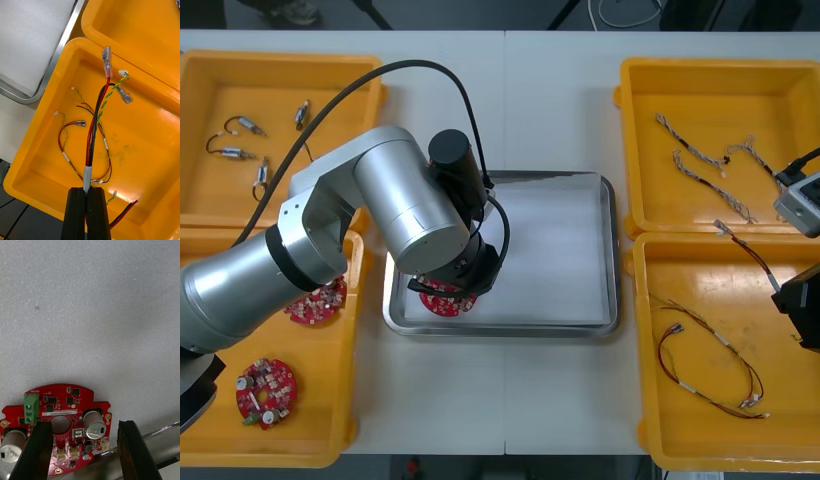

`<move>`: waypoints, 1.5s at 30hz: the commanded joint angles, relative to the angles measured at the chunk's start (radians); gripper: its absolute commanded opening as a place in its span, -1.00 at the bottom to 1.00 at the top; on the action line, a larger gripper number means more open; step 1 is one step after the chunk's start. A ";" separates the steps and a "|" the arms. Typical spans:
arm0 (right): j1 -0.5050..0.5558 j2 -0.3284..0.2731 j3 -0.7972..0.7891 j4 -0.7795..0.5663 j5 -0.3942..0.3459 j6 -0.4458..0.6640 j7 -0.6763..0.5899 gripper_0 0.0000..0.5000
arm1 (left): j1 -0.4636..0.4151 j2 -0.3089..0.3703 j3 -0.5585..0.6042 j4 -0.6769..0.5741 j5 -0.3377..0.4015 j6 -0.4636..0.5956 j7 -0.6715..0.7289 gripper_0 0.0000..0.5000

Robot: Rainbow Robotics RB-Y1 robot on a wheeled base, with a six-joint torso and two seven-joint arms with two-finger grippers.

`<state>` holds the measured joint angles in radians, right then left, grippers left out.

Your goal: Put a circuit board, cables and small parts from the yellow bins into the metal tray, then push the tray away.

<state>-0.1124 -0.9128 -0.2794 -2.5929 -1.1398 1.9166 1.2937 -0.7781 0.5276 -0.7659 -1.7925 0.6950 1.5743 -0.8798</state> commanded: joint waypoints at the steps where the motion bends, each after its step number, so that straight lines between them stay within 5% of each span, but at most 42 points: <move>1: -0.023 -0.008 0.009 -0.025 0.009 0.003 0.039 -1.00 | -0.043 -0.017 0.037 -0.064 0.000 0.066 0.081 1.00; 14: -0.133 -0.021 0.059 -0.025 -0.064 0.003 0.070 -1.00 | -0.041 -0.017 0.281 -0.231 0.055 0.337 0.084 1.00; 26: -0.437 -0.025 0.368 -0.016 -0.049 0.003 0.079 -1.00 | -0.043 0.106 0.553 -0.205 0.072 0.346 0.070 1.00; 34: -0.592 0.003 0.569 0.023 -0.002 0.003 0.110 -1.00 | -0.078 0.189 0.635 -0.044 0.066 0.346 0.062 1.00; 45: -0.682 0.164 0.749 0.128 0.179 0.003 0.269 -1.00 | -0.294 0.215 0.640 0.390 -0.015 0.346 0.022 1.00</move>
<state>-0.7516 -0.7932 0.4151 -2.4794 -1.0141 1.9172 1.4677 -0.9660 0.7041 -0.1490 -1.4774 0.7174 1.9134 -0.8798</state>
